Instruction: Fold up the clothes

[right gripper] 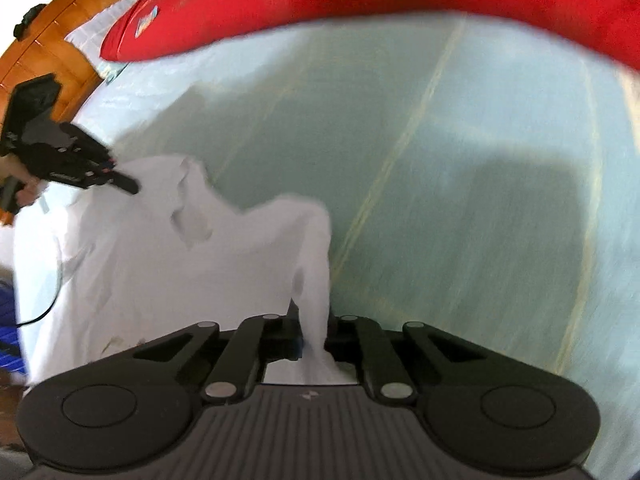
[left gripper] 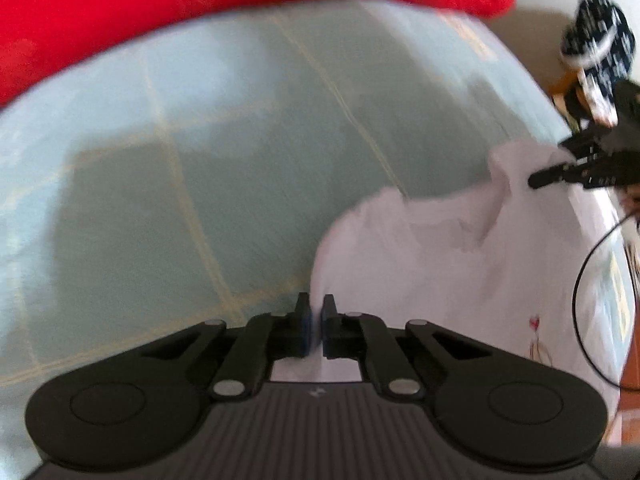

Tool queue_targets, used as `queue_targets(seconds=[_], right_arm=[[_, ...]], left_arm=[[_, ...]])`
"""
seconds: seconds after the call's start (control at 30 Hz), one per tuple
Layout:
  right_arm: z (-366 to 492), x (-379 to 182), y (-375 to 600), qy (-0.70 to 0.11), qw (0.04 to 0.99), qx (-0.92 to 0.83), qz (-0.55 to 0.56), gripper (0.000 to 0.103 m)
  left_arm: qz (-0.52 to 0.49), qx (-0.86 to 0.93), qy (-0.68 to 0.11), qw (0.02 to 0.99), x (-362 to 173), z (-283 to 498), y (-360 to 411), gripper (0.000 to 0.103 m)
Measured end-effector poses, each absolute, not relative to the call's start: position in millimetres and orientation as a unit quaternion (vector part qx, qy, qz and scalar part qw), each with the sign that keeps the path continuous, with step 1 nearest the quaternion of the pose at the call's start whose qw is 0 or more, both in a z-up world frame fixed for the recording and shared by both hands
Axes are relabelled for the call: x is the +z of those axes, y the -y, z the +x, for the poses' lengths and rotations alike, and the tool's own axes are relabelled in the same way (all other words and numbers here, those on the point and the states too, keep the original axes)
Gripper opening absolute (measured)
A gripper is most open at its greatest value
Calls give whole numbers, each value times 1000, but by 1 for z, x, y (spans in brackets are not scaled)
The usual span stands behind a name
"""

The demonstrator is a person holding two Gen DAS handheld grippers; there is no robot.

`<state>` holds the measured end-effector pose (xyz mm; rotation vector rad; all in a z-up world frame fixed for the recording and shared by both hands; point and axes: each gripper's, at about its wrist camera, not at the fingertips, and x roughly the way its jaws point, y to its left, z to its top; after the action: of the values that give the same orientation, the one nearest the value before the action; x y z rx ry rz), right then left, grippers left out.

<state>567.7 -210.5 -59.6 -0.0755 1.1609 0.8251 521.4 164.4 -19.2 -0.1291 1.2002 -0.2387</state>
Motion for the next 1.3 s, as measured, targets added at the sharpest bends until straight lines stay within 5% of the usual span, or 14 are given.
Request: queue_targets(seconds=[0.33, 0.6, 0.67, 0.73, 1.3], right_arm=[[588, -80, 197, -538, 753, 376, -40, 13], [590, -74, 191, -548, 725, 416, -36, 23], [590, -72, 191, -545, 724, 421, -39, 20], [587, -68, 191, -536, 731, 421, -46, 9], [580, -39, 209, -461, 813, 348, -72, 15]], left_arm=[[-88, -110, -569, 810, -45, 537, -174, 3], [9, -221, -566, 794, -52, 573, -143, 29], [32, -240, -569, 786, -54, 576, -131, 23], [60, -247, -568, 783, -50, 573, -118, 2], [-13, -113, -517, 849, -6, 546, -137, 7]])
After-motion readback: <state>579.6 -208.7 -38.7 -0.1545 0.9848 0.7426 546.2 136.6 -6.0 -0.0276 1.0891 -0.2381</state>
